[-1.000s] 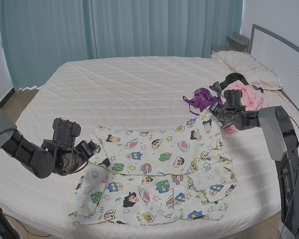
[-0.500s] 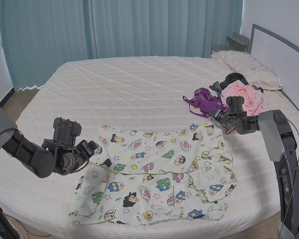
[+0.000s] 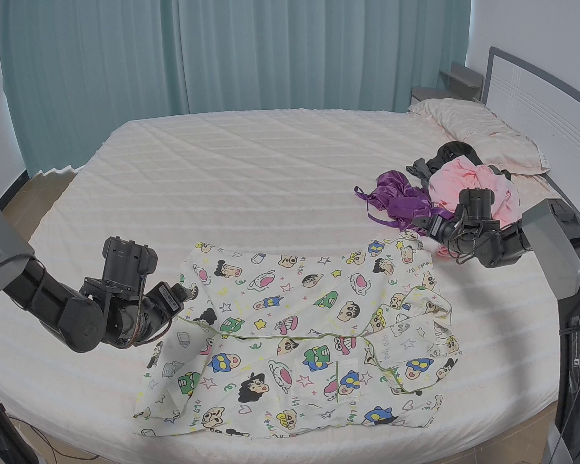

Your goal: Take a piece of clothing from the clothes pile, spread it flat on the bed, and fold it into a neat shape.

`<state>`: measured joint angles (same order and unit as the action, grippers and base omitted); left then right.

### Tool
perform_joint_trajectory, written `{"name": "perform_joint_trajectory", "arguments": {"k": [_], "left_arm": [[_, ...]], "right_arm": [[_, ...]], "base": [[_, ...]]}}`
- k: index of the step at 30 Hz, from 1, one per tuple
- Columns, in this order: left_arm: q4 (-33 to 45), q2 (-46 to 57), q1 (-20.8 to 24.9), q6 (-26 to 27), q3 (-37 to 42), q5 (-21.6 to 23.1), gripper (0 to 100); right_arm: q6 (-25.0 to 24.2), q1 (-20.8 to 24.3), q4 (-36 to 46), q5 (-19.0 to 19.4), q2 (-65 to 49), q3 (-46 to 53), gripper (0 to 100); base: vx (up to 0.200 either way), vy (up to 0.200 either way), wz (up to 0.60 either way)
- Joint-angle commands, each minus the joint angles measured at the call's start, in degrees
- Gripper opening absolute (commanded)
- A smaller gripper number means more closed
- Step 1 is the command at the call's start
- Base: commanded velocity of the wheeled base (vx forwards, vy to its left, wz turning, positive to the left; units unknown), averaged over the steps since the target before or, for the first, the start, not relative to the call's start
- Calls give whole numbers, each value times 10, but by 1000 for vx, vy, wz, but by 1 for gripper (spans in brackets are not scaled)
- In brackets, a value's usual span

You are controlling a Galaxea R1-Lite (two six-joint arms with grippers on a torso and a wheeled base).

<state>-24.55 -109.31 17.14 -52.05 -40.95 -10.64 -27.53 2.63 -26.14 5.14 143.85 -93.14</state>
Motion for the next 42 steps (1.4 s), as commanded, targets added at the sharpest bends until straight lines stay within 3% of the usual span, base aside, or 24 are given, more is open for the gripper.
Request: {"name": "perform_joint_trajectory", "arguments": {"k": [1, 8, 13, 19, 24, 33, 36, 41, 42], "left_arm": [[-1, 11, 0, -1, 61, 41, 100], [-11, 21, 17, -16, 139, 51, 100], [-66, 23, 22, -54, 179, 50, 100], [-88, 20, 54, -116, 204, 49, 100], [-88, 13, 60, -136, 204, 49, 100], [-107, -22, 69, -154, 199, 51, 100], [-166, -49, 69, -166, 203, 46, 100], [-186, -48, 69, -173, 214, 42, 100], [-186, -47, 69, -173, 214, 41, 0]], "right_arm": [[26, -50, -76, 6, -87, 159, 100], [12, -62, -167, -8, -172, 332, 100], [-16, -54, -214, -8, -219, 445, 100], [-84, -32, -284, -8, -291, 609, 100], [-138, -12, -335, -4, -322, 691, 100], [-152, -13, -367, 0, -313, 719, 100], [-152, -13, -368, 7, -315, 725, 100], [-151, -12, -368, 9, -313, 727, 100], [-151, -12, -367, 9, -313, 727, 100]], "base": [[0, 0, 0], [0, 0, 0], [0, 0, 0], [0, 0, 0], [0, 0, 0], [0, 0, 0], [0, 0, 0], [0, 0, 0], [0, 0, 0]]}}
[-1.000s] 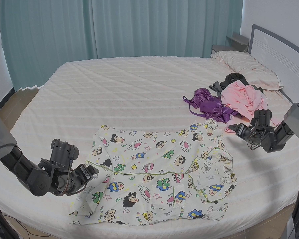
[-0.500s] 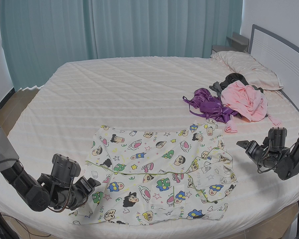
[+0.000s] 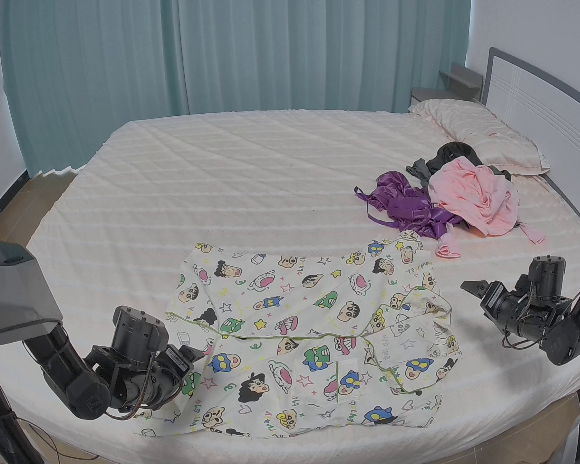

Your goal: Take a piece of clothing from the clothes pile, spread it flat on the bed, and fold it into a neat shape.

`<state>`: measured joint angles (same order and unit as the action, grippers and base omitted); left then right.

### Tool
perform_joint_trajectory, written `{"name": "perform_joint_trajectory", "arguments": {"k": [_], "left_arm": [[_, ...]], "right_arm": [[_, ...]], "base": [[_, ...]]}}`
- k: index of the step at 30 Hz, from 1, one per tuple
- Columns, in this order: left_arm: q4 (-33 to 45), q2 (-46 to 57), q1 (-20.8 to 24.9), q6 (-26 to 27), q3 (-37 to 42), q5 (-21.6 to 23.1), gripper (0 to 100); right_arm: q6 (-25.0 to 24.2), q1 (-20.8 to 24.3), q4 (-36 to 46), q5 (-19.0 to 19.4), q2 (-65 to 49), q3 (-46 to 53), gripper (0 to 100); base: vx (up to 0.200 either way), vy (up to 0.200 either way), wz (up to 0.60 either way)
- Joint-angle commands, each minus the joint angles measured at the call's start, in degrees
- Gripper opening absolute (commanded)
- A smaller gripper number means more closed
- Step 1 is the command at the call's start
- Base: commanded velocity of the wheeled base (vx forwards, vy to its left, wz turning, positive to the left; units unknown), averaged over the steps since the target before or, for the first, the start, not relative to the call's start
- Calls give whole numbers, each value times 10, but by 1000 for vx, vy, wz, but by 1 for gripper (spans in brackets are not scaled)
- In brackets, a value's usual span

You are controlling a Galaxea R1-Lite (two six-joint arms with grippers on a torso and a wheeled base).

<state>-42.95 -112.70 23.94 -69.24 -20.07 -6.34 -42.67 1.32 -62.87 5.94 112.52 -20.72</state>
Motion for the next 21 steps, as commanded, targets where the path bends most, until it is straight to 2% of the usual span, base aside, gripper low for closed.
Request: {"name": "perform_joint_trajectory", "arguments": {"k": [1, 4, 9, 13, 18, 19, 21], "left_arm": [[-2, -12, 1, -1, 6, -6, 0], [-2, -4, 1, 2, 11, -29, 0], [1, 5, -7, 14, 11, -36, 0], [-6, 20, -28, 57, 6, -56, 0], [-35, 36, -52, 83, 3, -47, 0], [-73, 32, -87, 122, 3, -25, 0], [-97, 28, -113, 145, 4, -9, 0]], "right_arm": [[0, 1, -1, 1, 0, 2, 100], [0, 1, -1, 1, -1, 5, 100], [1, 1, -1, 1, -2, 6, 100], [2, 2, -1, 1, -5, 6, 100], [2, 3, -1, 1, -6, 7, 100], [4, 5, -2, 0, -7, 10, 100], [4, 5, -2, 0, -8, 10, 100]], "base": [[0, 0, 0], [0, 0, 0], [0, 0, 0], [0, 0, 0], [0, 0, 0], [0, 0, 0], [0, 0, 0]]}}
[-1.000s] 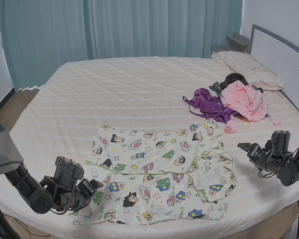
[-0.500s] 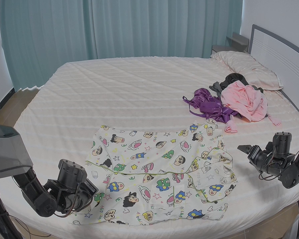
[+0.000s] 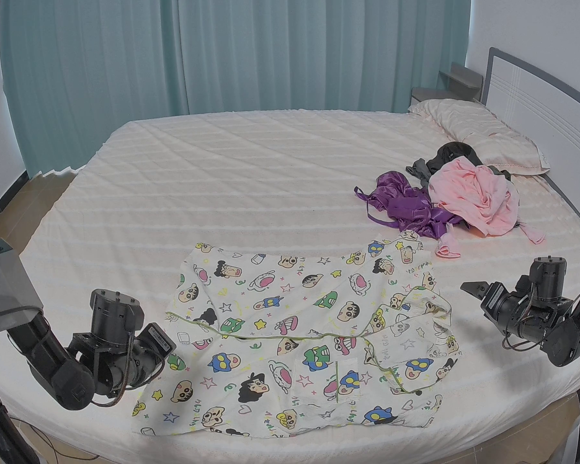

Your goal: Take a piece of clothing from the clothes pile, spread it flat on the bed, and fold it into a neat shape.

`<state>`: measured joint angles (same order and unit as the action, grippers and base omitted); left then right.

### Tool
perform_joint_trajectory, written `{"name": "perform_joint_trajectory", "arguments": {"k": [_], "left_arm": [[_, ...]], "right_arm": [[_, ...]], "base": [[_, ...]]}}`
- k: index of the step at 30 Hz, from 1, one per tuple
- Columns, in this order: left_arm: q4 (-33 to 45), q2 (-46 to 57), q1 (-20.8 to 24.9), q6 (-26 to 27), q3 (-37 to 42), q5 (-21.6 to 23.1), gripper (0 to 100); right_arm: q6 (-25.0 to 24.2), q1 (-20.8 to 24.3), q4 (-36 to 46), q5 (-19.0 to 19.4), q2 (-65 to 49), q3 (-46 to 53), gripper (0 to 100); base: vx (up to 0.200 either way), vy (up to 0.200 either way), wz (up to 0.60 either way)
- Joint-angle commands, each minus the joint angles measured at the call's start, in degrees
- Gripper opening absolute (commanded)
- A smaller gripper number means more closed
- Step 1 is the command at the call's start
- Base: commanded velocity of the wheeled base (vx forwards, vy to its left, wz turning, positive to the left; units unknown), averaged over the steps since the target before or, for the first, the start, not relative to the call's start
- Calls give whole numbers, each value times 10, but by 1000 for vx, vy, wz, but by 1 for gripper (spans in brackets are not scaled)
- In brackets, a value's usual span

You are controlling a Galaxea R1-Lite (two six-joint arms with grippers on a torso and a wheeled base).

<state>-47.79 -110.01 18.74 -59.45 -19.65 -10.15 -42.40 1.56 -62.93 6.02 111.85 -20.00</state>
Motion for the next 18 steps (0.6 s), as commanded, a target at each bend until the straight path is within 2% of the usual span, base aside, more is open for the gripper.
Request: {"name": "perform_joint_trajectory", "arguments": {"k": [1, 7, 9, 18], "left_arm": [[-62, -13, -77, 59, -1, 42, 0], [-100, -70, -97, 86, -2, 56, 0], [-137, -100, -113, 99, -1, 56, 0], [-145, -108, -128, 99, -7, 58, 0]], "right_arm": [[1, 4, -1, 0, -1, 3, 100], [1, 4, -1, 0, -1, 4, 100], [1, 9, -1, -1, -1, 5, 100], [1, 11, -1, -1, 2, 8, 100]], "base": [[0, 0, 0], [0, 0, 0], [0, 0, 0], [0, 0, 0]]}}
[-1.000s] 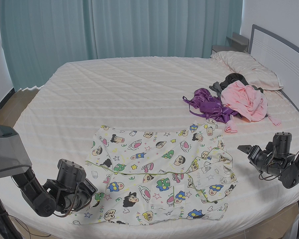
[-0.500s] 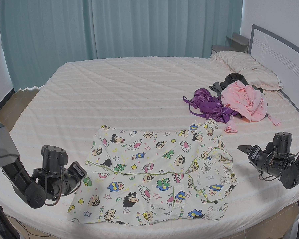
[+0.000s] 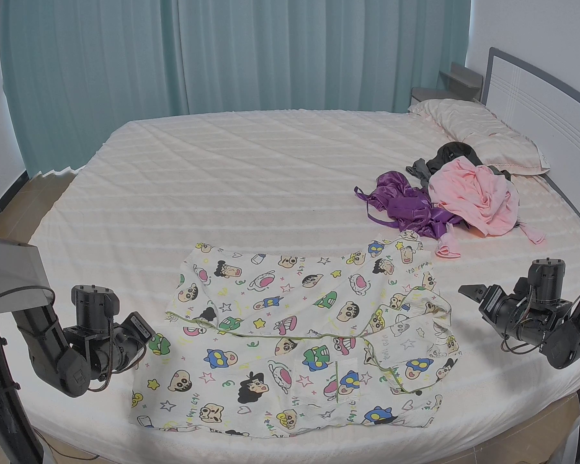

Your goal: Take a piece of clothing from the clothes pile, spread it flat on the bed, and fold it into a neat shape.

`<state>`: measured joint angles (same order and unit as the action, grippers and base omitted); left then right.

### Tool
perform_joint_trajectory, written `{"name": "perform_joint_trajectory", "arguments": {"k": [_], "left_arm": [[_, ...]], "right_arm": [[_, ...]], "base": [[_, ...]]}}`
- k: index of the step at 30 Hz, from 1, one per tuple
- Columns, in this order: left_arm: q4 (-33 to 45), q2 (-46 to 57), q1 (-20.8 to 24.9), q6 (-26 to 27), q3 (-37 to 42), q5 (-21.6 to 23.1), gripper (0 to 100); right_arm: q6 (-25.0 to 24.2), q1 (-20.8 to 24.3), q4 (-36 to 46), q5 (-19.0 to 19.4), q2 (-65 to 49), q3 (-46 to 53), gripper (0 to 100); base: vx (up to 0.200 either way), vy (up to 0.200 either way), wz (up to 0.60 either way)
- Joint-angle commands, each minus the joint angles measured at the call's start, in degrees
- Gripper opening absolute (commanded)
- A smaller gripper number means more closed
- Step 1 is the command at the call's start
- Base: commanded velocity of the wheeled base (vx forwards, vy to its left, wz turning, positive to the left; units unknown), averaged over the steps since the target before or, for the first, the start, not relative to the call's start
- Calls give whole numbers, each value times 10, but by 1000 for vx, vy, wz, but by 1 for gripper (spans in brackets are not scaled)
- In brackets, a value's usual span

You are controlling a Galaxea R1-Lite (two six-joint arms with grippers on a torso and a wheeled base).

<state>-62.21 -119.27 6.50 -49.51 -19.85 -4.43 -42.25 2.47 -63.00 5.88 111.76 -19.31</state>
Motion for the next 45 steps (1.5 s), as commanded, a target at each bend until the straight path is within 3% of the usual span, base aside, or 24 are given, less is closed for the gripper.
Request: {"name": "perform_joint_trajectory", "arguments": {"k": [1, 11, 12, 21, 24, 28, 32, 34, 35, 37, 45], "left_arm": [[-1, -16, -7, -2, -10, 1, 0], [-5, -19, -12, -3, -33, 21, 0], [-5, -19, -15, -3, -34, 21, 100], [-4, -16, -37, -4, -25, 26, 100], [-5, 8, -41, -3, 8, 27, 100], [-5, 26, -39, -2, 36, 41, 100], [-5, 43, -39, -4, 53, 73, 100], [-5, 43, -39, -4, 53, 73, 100], [-5, 43, -39, -4, 63, 76, 100], [-5, 43, -39, -6, 64, 78, 100], [-5, 40, -37, -19, 70, 80, 100]], "right_arm": [[0, 2, 0, 0, 2, 1, 100], [1, 4, 0, 0, 1, 4, 100], [1, 6, 0, 0, 1, 5, 100], [8, 17, 1, -1, -1, 23, 100], [46, 24, 1, -1, -2, 44, 100], [45, 26, -1, 2, 4, 34, 100], [-64, 26, -4, 13, 9, -14, 100], [-64, 26, -4, 13, 9, -14, 100], [-81, 35, 9, 40, 17, -54, 100], [-82, 46, 19, 51, 35, -79, 100], [-84, 108, 108, 50, 57, -172, 100]], "base": [[0, 0, 0], [0, 0, 0], [0, 0, 0], [0, 0, 0], [0, 0, 0], [0, 0, 0], [0, 0, 0], [0, 0, 0], [0, 0, 0], [0, 0, 0], [0, 0, 0]]}}
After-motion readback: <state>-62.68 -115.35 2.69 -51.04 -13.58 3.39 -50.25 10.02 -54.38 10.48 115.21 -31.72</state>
